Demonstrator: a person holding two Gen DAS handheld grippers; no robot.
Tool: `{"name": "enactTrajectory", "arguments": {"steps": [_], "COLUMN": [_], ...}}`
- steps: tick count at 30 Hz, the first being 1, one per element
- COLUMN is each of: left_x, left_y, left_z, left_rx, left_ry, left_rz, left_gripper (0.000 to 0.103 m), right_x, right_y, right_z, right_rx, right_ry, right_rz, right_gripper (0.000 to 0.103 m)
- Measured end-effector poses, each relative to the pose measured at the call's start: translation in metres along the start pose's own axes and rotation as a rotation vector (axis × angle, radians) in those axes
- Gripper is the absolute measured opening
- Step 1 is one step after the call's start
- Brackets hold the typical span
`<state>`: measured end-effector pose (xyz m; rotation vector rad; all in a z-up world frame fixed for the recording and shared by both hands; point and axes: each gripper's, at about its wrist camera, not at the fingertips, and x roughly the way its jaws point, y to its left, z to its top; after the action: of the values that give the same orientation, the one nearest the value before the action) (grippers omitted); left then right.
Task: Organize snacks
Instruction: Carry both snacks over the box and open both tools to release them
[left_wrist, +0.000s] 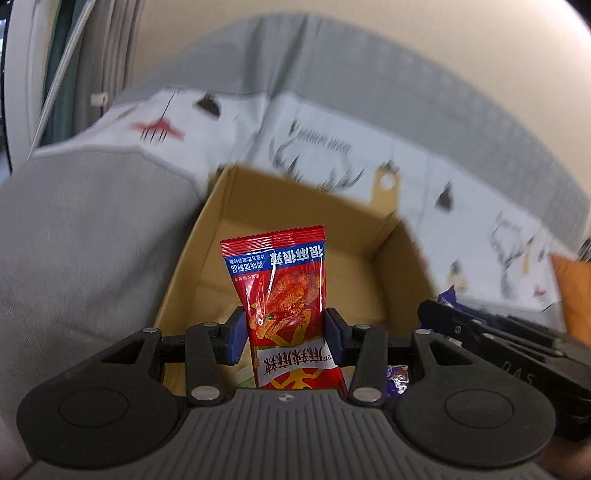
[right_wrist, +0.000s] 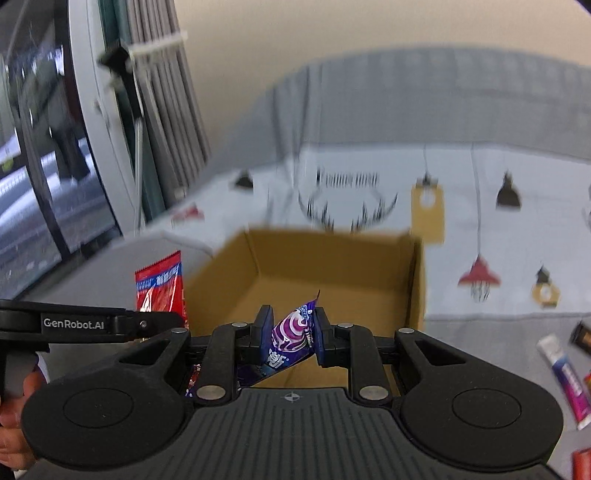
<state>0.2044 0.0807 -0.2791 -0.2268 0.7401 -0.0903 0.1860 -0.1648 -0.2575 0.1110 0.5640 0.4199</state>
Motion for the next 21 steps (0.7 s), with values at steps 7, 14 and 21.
{"name": "enactTrajectory", "arguments": {"steps": [7, 14, 21], "left_x": [0.038, 0.038, 0.01], "left_y": [0.019, 0.02, -0.003], "left_z": [-0.023, -0.025, -0.016], "left_rx": [0.019, 0.015, 0.007], "left_ry": [0.1, 0.084, 0.005], "left_rz": [0.047, 0.047, 0.035], "left_gripper": [0.048, 0.056, 0.094], "right_x": [0.045, 0.056, 0.026], "right_y": [0.007, 0.011, -0.015], "right_z": [-0.028, -0.039, -0.03], "right_rx": [-0.014, -0.048, 0.039], "right_ry": [0.128, 0.166, 0.059], "right_rz": [0.002, 0.027, 0.033], "right_gripper": [0.024, 0.035, 0.092]}}
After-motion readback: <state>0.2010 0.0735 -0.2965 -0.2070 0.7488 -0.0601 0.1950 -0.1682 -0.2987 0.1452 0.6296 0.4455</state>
